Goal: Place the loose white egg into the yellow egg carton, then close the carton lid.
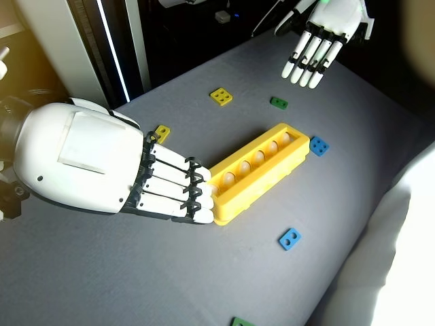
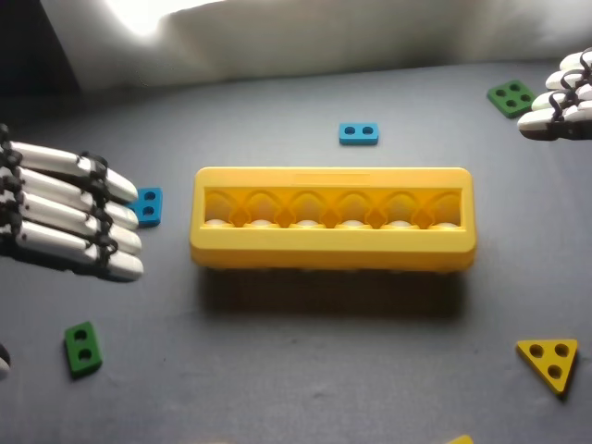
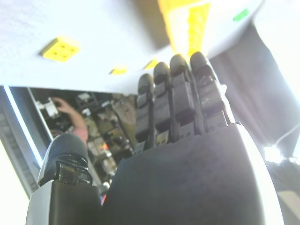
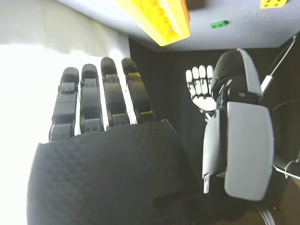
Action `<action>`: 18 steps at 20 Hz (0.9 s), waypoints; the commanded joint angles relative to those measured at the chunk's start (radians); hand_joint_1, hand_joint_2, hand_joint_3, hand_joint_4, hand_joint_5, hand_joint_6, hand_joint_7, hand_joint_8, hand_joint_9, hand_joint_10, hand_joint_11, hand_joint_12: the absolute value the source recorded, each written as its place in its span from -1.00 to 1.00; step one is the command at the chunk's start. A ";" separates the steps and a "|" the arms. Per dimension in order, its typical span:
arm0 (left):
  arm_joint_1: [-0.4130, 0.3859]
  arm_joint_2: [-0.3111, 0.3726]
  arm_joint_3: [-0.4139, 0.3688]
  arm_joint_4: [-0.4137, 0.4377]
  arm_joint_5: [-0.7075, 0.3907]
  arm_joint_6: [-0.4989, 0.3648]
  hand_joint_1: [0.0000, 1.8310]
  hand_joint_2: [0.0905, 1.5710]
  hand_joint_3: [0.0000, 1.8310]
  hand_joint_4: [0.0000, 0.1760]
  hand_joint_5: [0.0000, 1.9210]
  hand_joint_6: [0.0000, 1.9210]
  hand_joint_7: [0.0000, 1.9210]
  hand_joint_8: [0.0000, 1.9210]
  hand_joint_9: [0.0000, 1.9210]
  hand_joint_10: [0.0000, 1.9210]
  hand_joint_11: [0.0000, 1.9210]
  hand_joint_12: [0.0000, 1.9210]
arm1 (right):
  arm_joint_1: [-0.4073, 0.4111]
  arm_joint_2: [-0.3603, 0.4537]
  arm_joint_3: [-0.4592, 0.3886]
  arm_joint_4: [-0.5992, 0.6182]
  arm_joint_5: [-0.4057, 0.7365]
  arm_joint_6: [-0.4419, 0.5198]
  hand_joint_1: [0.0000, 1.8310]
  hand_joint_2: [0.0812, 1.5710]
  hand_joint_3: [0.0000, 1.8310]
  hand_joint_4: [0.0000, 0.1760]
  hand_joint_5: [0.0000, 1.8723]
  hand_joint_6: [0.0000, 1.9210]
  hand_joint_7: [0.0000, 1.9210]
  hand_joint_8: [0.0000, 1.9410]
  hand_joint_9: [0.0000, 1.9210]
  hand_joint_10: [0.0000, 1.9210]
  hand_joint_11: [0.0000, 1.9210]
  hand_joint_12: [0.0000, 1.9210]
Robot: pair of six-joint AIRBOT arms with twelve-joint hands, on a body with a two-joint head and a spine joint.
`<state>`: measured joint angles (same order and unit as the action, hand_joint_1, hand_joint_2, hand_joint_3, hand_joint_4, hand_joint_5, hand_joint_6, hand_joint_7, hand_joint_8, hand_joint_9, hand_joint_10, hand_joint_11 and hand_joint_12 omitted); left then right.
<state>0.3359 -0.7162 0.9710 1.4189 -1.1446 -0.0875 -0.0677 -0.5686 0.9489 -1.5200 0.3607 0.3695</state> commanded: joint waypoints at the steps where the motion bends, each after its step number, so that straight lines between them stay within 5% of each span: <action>1: -0.001 0.014 0.006 -0.069 -0.037 -0.004 -1.00 0.49 -1.00 -1.00 -0.74 -1.00 -0.71 -1.00 -0.75 -1.00 -1.00 -0.69 | 0.006 0.016 0.000 0.036 0.007 0.002 -0.69 0.27 -1.00 -1.00 -0.82 -1.00 -0.85 -1.00 -0.93 -1.00 -0.96 -0.95; 4: -0.019 0.013 -0.001 -0.028 0.002 -0.095 -1.00 0.48 -1.00 -1.00 -0.73 -1.00 -0.70 -1.00 -0.74 -1.00 -1.00 -0.72 | 0.005 0.016 -0.001 0.036 0.007 0.001 -0.69 0.27 -1.00 -1.00 -0.83 -1.00 -0.86 -1.00 -0.94 -1.00 -0.97 -0.94; 6: 0.006 0.009 -0.007 -0.100 0.008 -0.043 -1.00 0.49 -1.00 -1.00 -0.72 -1.00 -0.70 -1.00 -0.75 -1.00 -1.00 -0.72 | 0.005 0.016 -0.001 0.036 0.007 0.001 -0.69 0.27 -1.00 -1.00 -0.83 -1.00 -0.86 -1.00 -0.93 -1.00 -0.99 -0.87; 18: 0.005 0.009 -0.046 -0.096 0.028 -0.036 -1.00 0.49 -1.00 -1.00 -0.71 -0.99 -0.70 -0.99 -0.75 -0.99 -1.00 -0.70 | 0.004 0.018 -0.012 0.036 0.009 0.000 -0.70 0.28 -1.00 -1.00 -0.83 -1.00 -0.84 -1.00 -0.92 -1.00 -1.00 -0.82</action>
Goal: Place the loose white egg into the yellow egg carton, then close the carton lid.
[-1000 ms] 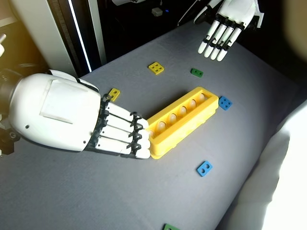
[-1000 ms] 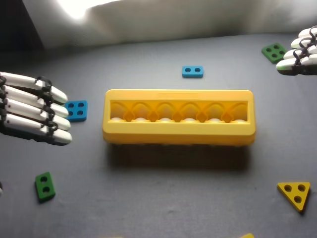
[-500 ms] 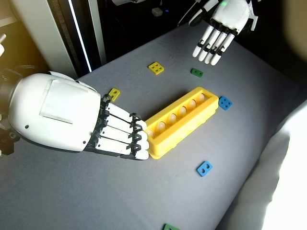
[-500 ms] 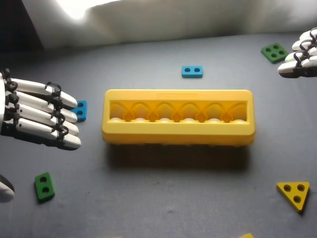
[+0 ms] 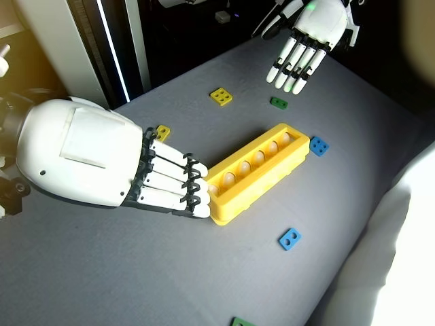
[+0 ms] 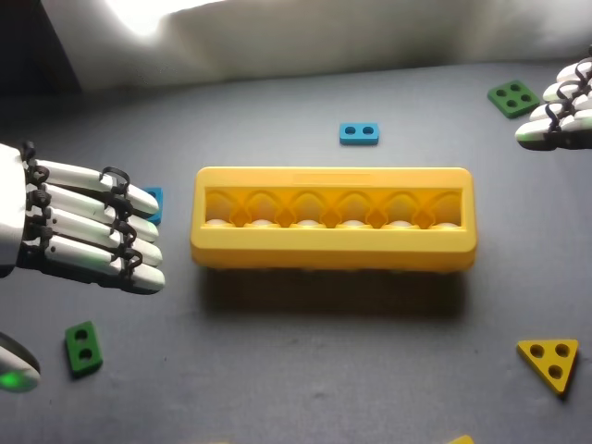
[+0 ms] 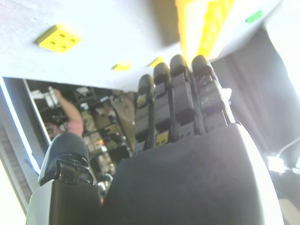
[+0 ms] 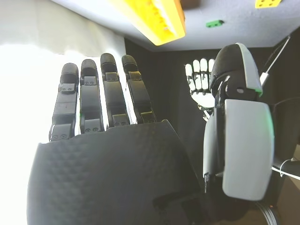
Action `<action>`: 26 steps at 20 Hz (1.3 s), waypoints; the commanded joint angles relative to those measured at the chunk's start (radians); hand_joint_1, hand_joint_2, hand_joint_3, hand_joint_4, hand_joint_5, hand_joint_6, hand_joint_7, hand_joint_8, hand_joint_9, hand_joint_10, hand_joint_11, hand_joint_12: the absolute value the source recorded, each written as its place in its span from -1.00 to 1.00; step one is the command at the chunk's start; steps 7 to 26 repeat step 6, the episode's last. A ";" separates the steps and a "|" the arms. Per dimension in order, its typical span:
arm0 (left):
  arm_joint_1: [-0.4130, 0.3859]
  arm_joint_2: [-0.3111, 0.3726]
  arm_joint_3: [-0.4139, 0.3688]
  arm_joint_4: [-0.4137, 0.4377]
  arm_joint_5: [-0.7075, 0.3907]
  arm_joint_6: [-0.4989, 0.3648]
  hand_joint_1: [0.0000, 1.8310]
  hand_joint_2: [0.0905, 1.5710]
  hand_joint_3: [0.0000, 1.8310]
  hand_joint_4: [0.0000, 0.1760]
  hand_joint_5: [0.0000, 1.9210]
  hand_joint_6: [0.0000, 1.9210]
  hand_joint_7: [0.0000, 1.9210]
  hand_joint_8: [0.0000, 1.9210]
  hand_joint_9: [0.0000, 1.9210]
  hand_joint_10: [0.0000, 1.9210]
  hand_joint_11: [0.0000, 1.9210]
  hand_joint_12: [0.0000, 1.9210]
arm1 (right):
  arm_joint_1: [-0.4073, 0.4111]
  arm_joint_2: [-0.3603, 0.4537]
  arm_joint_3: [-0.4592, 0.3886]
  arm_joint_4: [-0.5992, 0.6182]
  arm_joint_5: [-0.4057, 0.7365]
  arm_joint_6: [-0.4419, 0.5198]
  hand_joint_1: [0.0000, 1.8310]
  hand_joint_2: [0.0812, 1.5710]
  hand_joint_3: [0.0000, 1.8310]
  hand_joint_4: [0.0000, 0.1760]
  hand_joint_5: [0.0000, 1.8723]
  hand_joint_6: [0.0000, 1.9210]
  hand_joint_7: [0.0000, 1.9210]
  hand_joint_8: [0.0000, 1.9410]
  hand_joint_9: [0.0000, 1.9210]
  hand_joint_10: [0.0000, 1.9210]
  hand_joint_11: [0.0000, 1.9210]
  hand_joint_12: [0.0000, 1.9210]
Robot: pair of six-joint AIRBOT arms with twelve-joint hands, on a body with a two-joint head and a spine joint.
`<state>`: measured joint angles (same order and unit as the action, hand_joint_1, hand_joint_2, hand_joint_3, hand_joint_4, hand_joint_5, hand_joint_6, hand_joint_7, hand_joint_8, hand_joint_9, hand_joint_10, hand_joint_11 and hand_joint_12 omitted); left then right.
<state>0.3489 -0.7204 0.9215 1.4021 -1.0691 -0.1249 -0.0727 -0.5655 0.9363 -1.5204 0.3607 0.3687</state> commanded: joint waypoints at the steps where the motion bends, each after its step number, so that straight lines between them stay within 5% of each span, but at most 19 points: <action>1: -0.008 0.013 0.005 -0.079 -0.051 0.002 -1.00 0.49 -1.00 -1.00 -0.71 -0.99 -0.70 -0.99 -0.75 -0.99 -1.00 -0.70 | 0.008 0.015 0.001 0.036 0.009 0.001 -0.66 0.26 -1.00 -1.00 -0.81 -1.00 -0.84 -1.00 -0.91 -1.00 -1.00 -0.78; 26: -0.005 0.010 0.002 -0.078 -0.048 0.003 -1.00 0.49 -1.00 -1.00 -0.72 -1.00 -0.70 -1.00 -0.75 -1.00 -1.00 -0.70 | 0.008 0.016 -0.002 0.036 0.011 -0.001 -0.67 0.27 -1.00 -1.00 -0.81 -1.00 -0.84 -1.00 -0.92 -1.00 -1.00 -0.83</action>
